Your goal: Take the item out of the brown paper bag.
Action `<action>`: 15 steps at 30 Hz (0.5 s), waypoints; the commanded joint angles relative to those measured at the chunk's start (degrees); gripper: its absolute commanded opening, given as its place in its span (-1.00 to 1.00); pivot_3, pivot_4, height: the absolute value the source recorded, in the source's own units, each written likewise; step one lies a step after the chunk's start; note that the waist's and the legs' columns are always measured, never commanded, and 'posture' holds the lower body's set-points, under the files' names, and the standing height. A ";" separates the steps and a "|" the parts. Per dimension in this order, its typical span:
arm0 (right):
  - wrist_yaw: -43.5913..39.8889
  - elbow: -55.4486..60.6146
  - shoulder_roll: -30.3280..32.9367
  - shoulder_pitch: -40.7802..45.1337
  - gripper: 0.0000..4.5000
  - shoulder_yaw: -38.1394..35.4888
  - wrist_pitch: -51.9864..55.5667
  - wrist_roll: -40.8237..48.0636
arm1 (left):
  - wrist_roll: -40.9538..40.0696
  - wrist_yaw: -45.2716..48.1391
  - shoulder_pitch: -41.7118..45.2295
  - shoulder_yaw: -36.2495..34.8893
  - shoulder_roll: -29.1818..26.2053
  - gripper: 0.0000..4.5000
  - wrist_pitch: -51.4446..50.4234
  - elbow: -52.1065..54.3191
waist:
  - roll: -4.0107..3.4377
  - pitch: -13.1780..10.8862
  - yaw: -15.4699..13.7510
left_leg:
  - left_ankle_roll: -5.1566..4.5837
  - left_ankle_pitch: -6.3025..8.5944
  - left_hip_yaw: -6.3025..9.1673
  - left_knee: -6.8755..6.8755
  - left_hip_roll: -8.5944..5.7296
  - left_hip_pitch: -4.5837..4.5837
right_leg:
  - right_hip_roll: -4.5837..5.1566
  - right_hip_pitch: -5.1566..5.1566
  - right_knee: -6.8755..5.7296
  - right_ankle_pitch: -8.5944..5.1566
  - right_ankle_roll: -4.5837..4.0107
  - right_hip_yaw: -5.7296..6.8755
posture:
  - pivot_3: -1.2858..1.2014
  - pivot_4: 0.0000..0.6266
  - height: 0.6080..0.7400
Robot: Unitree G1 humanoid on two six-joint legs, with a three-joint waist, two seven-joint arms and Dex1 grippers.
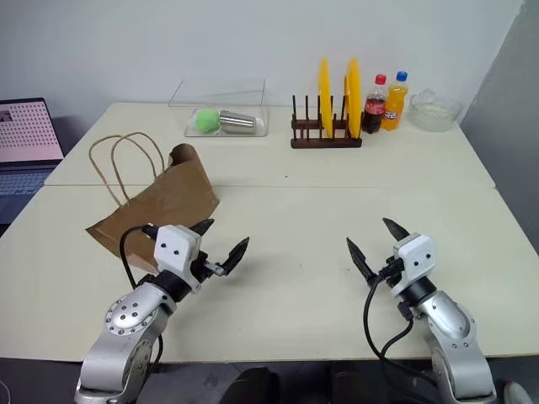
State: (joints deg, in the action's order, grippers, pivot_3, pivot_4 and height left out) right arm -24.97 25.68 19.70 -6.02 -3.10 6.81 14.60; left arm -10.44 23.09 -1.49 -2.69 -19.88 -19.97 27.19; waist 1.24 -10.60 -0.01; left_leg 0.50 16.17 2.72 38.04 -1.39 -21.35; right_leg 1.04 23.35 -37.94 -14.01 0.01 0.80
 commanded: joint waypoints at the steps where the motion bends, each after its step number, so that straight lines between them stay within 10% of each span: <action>1: 0.03 0.40 -0.41 0.87 1.00 0.11 -0.86 0.13 | -0.72 0.33 0.23 -0.28 -0.29 0.98 0.85 2.03 | 0.00 0.00 0.00 | 0.00 0.00 0.00 0.00 0.00 0.00 | 0.00 0.00 0.00 0.00 0.00 0.00 | 0.03 -0.52 1.00; 15: -0.23 0.18 0.01 1.26 1.00 0.73 -0.40 -0.15 | 0.70 -0.04 -0.98 1.05 -0.56 0.98 0.82 2.25 | 0.00 0.00 -0.01 | 0.00 0.00 0.01 0.00 0.00 0.00 | 0.00 0.00 -0.01 0.00 0.00 0.00 | 0.03 -0.52 1.00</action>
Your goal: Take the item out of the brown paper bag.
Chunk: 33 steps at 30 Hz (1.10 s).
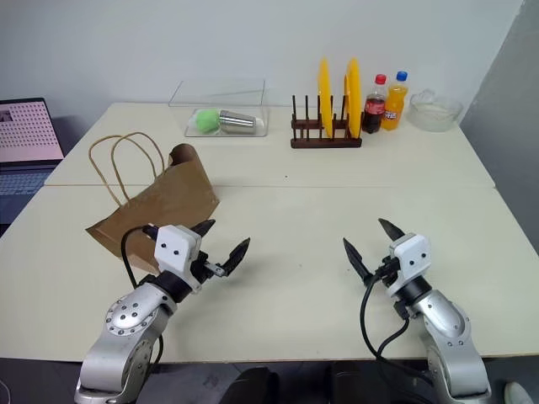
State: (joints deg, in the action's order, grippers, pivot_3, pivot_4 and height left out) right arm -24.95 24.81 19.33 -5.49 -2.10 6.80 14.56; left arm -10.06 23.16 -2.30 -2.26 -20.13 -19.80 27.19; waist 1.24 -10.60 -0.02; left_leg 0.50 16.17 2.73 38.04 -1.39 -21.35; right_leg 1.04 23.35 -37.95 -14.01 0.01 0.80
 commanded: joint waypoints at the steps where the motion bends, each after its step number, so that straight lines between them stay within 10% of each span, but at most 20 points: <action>1: -0.32 0.83 0.64 0.81 1.00 -0.18 -0.52 -0.48 | 0.35 -0.18 -0.16 0.77 -0.26 0.98 0.51 2.19 | 0.00 0.00 0.00 | 0.00 0.00 0.00 0.00 0.00 0.00 | 0.00 0.00 0.00 0.00 0.00 0.00 | 0.03 -0.52 1.00; 16: -7.67 1.38 2.59 5.45 1.00 1.88 3.85 5.89 | -0.61 -3.51 -1.45 -1.88 -0.05 0.98 -3.20 5.65 | 0.00 0.00 0.12 | 0.00 0.00 0.01 0.00 0.00 0.02 | 0.00 0.00 -0.01 0.00 0.00 0.00 | 0.03 -0.52 1.00; 26: -19.33 1.86 8.83 22.97 1.00 3.55 17.77 19.75 | -25.86 -3.27 -0.84 -29.30 -4.73 0.98 -19.17 14.32 | 0.02 -0.03 0.13 | 0.00 0.00 0.12 0.00 0.01 0.00 | -0.02 -0.01 0.01 0.00 0.00 0.12 | 0.03 -0.52 1.00; 33: -24.82 1.04 11.44 28.49 1.00 5.03 21.75 22.54 | -35.29 4.23 0.98 -41.11 -20.24 0.98 -24.87 2.68 | 0.06 -0.06 0.07 | 0.00 0.00 0.14 0.00 0.00 0.00 | -0.01 -0.02 0.05 -0.01 -0.02 0.14 | 0.03 -0.52 1.00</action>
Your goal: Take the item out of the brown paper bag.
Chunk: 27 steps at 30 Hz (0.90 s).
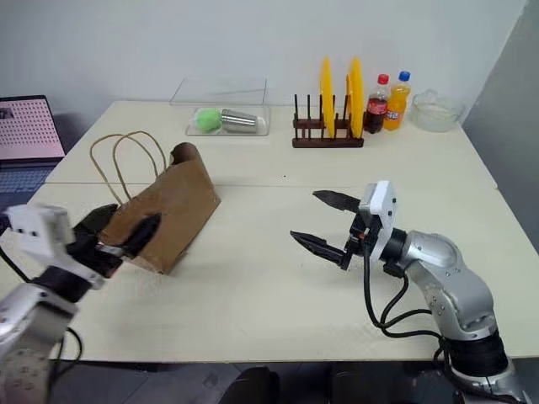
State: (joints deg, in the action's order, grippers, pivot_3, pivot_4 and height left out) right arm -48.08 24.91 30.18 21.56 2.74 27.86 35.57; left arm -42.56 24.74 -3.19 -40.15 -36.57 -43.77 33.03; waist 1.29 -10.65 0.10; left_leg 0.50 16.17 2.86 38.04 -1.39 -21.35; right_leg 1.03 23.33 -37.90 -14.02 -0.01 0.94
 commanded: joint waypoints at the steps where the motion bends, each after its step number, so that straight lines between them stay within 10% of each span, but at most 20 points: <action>1: -2.10 0.98 0.79 1.79 1.00 0.36 0.85 1.46 | -2.83 3.57 2.78 -3.67 -6.09 0.98 -1.21 -5.52 | 0.01 0.00 -0.10 | 0.00 0.00 0.01 0.00 0.00 0.00 | 0.00 0.00 0.01 0.00 0.00 0.01 | 0.03 -0.52 1.00; 14: -2.78 6.75 3.41 6.07 1.00 -0.23 6.25 5.01 | 6.26 15.24 20.45 12.14 -19.88 0.98 3.21 -34.04 | 0.00 -0.02 0.02 | 0.01 0.00 -0.01 -0.04 0.00 -0.24 | 0.02 0.28 0.05 0.01 -0.01 -0.02 | 0.03 -0.52 1.00; 27: -2.62 8.47 6.29 6.47 1.00 -1.00 7.61 5.35 | 11.26 20.03 35.84 19.62 -18.85 0.98 8.40 -44.43 | 0.05 -0.04 0.00 | 0.02 0.00 -0.06 -0.04 0.00 -0.71 | 0.06 0.75 -0.01 0.19 -0.30 -0.04 | 0.03 -0.52 1.00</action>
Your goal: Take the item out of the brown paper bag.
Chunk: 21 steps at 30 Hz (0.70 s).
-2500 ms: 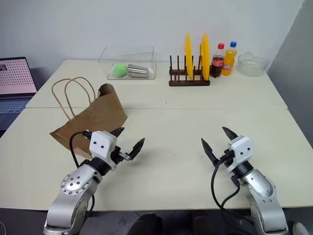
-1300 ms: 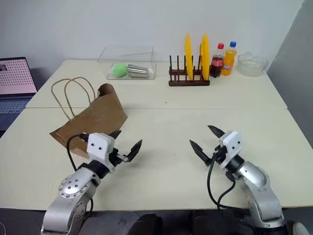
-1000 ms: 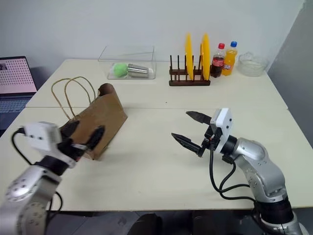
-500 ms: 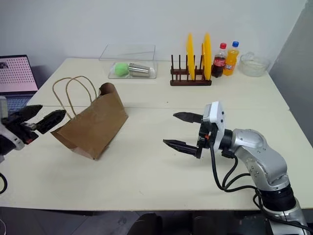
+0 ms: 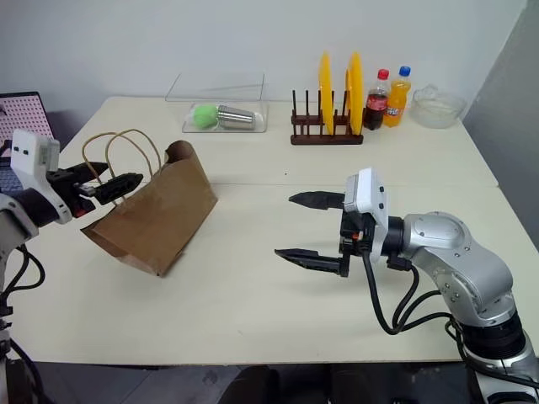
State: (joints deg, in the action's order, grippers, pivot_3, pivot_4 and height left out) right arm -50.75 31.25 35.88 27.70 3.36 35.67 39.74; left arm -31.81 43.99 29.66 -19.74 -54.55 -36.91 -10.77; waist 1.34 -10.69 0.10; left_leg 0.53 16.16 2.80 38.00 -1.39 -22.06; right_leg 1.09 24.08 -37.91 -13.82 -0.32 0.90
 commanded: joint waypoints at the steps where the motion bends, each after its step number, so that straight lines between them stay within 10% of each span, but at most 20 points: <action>1: 0.09 2.15 0.66 0.29 1.00 -1.64 -0.18 1.18 | 0.77 1.16 4.00 -0.58 -0.98 0.98 1.66 -1.35 | 0.00 0.00 0.00 | 0.00 0.00 0.00 0.00 0.00 0.00 | 0.00 0.00 0.00 0.00 0.00 0.00 | 0.03 -0.52 1.00; 6: 0.04 1.93 0.79 0.47 1.00 -1.47 -0.28 0.98 | 4.65 4.56 8.51 3.25 -1.54 0.72 4.74 -7.29 | 0.00 0.00 0.02 | 0.00 -0.01 -0.03 0.01 -0.01 0.03 | 0.00 -0.01 -0.06 0.00 0.01 0.00 | 0.03 -0.52 1.00; 17: 0.71 2.42 1.00 -0.24 1.00 -1.68 -0.04 0.84 | 11.27 10.20 18.79 9.00 0.09 -0.88 11.53 -19.39 | 0.01 0.00 0.04 | 0.00 -0.01 -0.03 0.06 -0.02 0.01 | -0.01 0.00 -0.09 0.00 0.01 0.01 | 0.03 -0.52 1.00; 21: 1.16 2.94 1.53 -1.13 1.00 -1.98 0.11 0.79 | 12.09 13.47 23.11 10.33 0.65 -0.96 13.09 -21.27 | 0.03 0.00 0.01 | 0.00 -0.01 -0.03 0.08 -0.03 -0.01 | -0.01 0.00 -0.10 0.01 0.01 0.01 | 0.03 -0.52 1.00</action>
State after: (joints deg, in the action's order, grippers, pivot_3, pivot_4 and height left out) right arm -49.89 32.18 36.79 26.68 3.10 35.84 39.60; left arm -20.05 55.97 50.27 -9.16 -53.46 -25.53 -32.24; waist 1.37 -10.69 0.11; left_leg 0.52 16.16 2.77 38.08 -1.43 -22.07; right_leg 1.08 24.08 -38.01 -13.82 -0.30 0.91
